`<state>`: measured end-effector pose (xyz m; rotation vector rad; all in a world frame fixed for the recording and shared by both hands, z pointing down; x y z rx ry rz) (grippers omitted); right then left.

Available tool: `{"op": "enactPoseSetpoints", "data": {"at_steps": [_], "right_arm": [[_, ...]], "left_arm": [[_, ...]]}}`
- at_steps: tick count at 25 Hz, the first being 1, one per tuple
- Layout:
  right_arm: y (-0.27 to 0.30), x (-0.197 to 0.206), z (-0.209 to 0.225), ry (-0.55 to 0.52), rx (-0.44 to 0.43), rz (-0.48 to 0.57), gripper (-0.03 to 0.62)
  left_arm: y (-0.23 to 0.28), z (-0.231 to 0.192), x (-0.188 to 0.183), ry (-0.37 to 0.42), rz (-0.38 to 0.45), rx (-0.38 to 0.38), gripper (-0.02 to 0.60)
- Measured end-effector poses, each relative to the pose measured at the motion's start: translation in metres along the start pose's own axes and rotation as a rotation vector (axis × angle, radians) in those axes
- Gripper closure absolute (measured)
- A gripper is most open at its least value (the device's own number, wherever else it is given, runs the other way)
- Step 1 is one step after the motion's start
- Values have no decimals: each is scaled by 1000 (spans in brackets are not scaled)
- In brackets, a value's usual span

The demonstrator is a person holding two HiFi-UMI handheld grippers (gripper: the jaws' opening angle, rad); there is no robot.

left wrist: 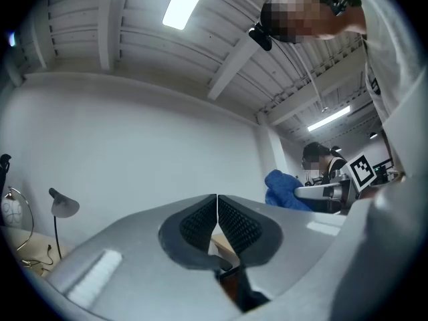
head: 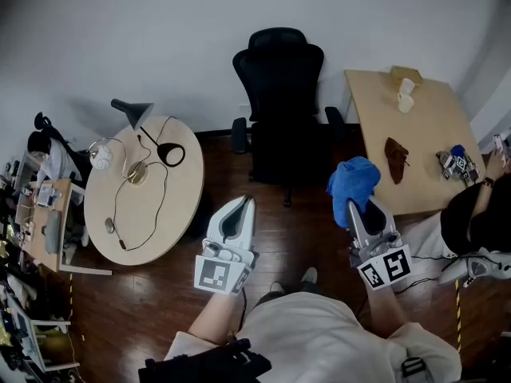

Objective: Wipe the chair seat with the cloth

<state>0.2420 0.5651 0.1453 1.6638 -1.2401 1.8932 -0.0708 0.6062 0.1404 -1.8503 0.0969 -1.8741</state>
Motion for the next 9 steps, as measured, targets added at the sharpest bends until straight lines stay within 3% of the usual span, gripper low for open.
{"op": "enactPoseSetpoints", "data": {"at_steps": [6, 9], "right_arm": [[-9, 3, -6, 6, -1, -6, 502], [-15, -2, -6, -6, -1, -8, 502]], "left_arm": [[-7, 8, -2, 4, 6, 6, 566], [-14, 16, -2, 25, -34, 5, 566]]}}
Point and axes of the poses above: the fingertips, and each gripper's own axes: y forward along the fingers, z to its right, x out of its underside, the point moved 10 cm from there along -y, backward along the fingers, and after that the axes turned 7 degrees about -x, right-handed, at the moved point
